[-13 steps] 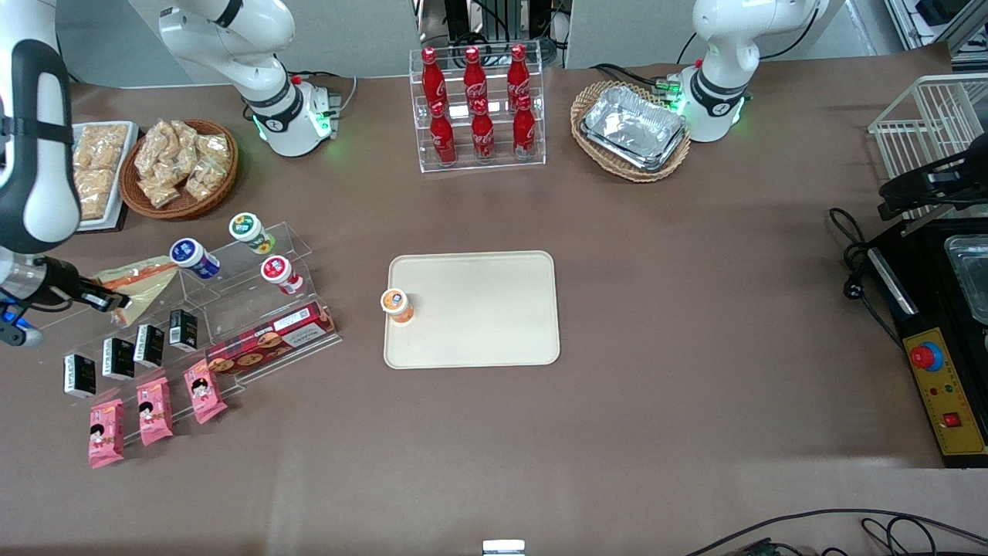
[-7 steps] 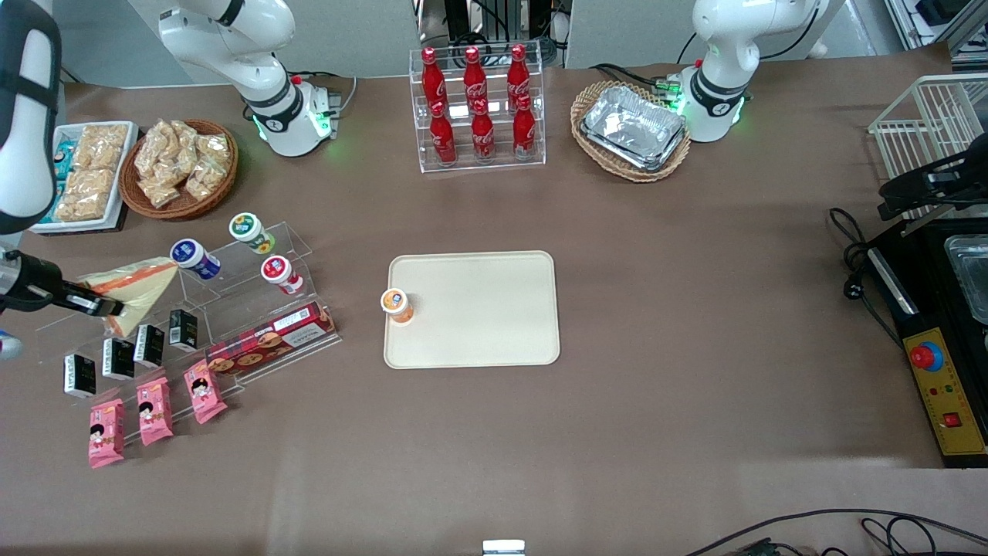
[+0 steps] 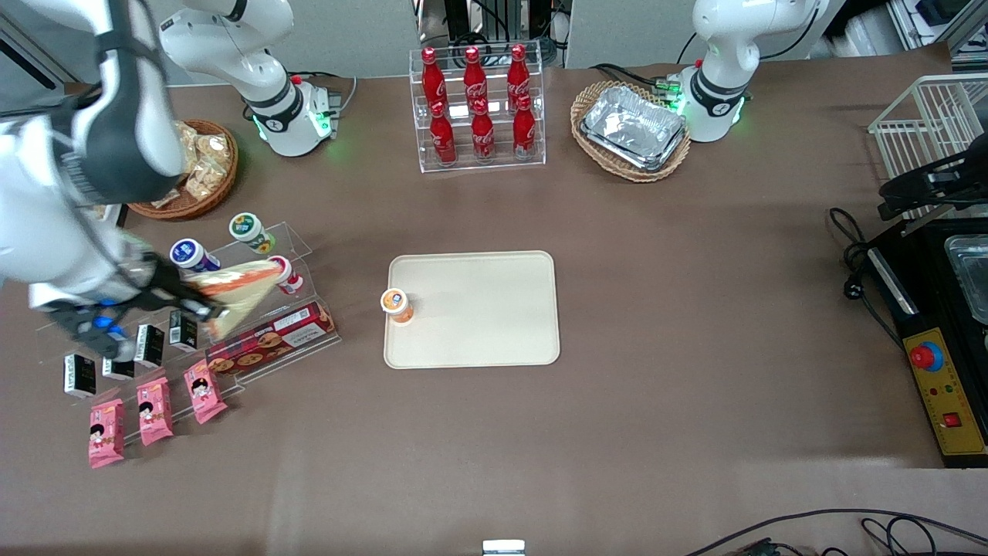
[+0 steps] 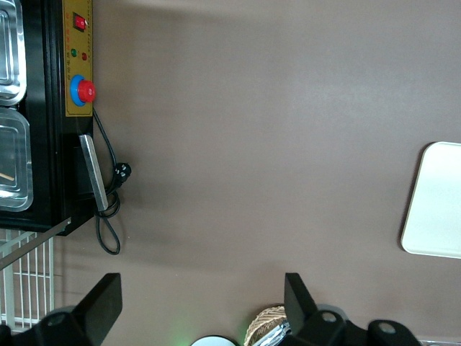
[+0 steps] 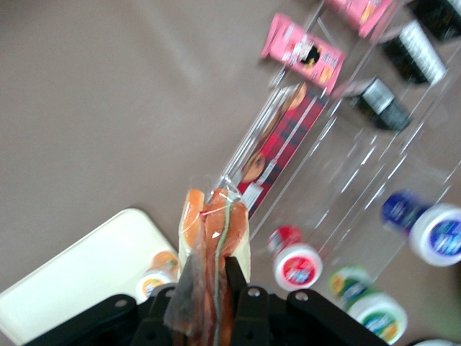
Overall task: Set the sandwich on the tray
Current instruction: 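Lift the sandwich and carry it toward the cream tray, then lower the sandwich onto the tray beside the orange cup and release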
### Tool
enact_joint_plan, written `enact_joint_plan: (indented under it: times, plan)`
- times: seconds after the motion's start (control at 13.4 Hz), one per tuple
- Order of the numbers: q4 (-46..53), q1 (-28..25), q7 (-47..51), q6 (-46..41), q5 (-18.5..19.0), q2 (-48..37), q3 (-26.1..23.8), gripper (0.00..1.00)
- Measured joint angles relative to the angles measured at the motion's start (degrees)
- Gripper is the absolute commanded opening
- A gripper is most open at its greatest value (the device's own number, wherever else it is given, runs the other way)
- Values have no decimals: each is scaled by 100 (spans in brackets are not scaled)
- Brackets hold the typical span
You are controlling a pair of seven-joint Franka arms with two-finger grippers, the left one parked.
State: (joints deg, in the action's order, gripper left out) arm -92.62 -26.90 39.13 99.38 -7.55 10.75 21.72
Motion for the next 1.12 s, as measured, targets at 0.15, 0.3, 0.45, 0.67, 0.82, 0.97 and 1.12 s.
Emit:
enact_joint_plan:
  times: [0.15, 0.3, 0.45, 0.67, 0.82, 0.97, 1.12]
  plan:
    - [1, -486, 1041, -2, -3, 14, -8, 0]
    - [3, -919, 2063, -4, -109, 66, -11, 0]
    - [4, -1281, 2962, -4, -352, 200, -11, 0]
    - [4, -1760, 4055, 128, -470, 509, -11, 0]
    - [1, -2076, 4651, 389, -556, 752, -13, 0]
    - [-1, -2367, 5227, 778, -703, 1031, -15, 0]
    - [-3, -2599, 5717, 1201, -754, 1327, -15, 0]
